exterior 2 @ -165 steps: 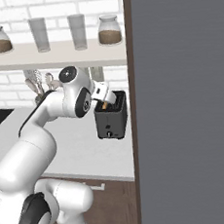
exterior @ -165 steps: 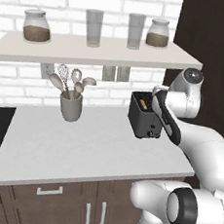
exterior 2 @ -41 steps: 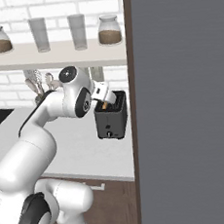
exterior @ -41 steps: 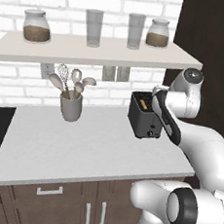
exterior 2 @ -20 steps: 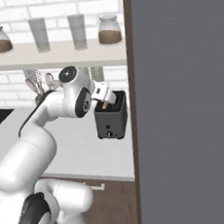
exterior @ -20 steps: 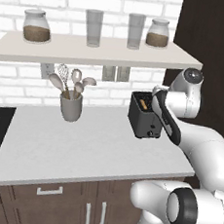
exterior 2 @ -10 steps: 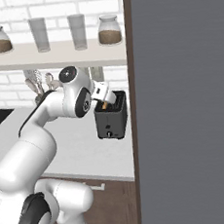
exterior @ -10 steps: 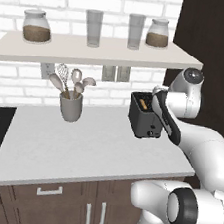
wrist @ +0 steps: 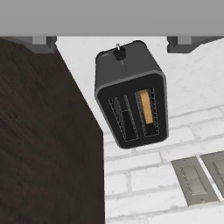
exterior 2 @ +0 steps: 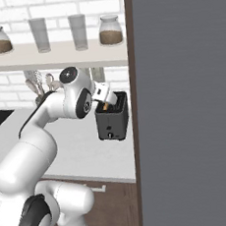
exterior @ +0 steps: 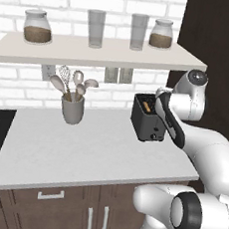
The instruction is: Start the toaster. Once the lever pops up, take the bread to the plate on the dining counter.
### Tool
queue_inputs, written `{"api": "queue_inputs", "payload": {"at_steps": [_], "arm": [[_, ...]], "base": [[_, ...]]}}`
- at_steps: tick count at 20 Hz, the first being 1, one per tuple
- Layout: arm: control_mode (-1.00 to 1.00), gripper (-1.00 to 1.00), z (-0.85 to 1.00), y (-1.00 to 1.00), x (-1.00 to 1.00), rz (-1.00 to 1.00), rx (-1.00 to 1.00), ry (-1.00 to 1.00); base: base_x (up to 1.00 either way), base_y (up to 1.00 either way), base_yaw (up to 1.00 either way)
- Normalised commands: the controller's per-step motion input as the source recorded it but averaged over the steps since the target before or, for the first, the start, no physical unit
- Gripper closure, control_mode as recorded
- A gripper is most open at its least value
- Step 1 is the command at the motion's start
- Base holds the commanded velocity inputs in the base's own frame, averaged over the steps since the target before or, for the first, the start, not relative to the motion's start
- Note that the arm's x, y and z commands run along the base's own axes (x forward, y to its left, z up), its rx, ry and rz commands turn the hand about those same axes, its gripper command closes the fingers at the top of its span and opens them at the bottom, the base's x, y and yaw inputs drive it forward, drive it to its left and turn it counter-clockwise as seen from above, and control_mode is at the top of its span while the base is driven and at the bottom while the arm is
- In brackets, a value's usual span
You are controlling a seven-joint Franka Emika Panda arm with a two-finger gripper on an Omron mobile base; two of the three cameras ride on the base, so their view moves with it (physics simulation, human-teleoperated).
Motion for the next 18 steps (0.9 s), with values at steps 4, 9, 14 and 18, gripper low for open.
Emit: {"api": "queue_inputs", "payload": {"at_steps": [4,9,14,18], "arm": [[-1.00,-1.00,0.00,0.00,0.00,0.00,0.00,0.00],[-1.00,-1.00,0.00,0.00,0.00,0.00,0.00,0.00],[-1.00,-1.00,0.00,0.00,0.00,0.00,0.00,0.00],[-1.00,-1.00,0.00,0.00,0.00,0.00,0.00,0.00]], "base": [[0.00,0.00,0.00],[0.00,0.00,0.00],[0.00,0.00,0.00],[0.00,0.00,0.00]]}}
